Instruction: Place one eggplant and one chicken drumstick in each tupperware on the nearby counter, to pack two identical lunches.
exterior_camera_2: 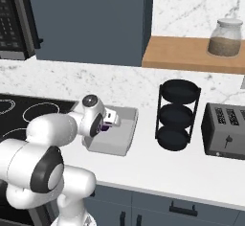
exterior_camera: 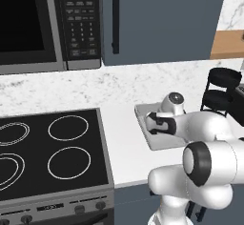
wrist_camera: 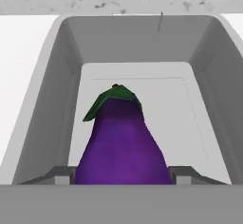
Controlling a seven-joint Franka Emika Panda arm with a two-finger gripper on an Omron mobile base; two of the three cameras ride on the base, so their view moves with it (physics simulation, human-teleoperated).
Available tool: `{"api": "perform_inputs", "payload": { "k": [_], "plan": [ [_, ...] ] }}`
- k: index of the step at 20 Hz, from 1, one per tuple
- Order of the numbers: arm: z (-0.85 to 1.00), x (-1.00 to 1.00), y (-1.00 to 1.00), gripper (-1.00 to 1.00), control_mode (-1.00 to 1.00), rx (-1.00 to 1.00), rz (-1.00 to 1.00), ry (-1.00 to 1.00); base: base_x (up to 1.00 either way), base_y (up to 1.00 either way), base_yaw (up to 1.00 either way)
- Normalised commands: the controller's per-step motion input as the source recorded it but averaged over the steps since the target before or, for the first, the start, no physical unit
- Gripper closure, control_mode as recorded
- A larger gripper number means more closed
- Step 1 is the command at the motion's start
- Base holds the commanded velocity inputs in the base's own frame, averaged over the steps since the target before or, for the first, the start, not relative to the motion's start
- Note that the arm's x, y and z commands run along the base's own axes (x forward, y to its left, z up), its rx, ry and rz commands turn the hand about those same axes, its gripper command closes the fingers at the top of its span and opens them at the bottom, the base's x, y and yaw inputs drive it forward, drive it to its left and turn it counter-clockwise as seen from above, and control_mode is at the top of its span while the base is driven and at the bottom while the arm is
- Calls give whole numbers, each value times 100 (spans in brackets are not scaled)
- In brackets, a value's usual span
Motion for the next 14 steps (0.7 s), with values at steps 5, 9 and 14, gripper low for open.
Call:
{"api": "perform_inputs", "payload": {
  "k": [5,9,14],
  "plan": [
    [1,8,0,-100,-100,0,0,0,0,0,0],
    [22,-10,0,-100,-100,0,0,-3,0,0,0],
    [74,-93,-2,-100,-100,0,0,-18,0,0,0]
  ]
}}
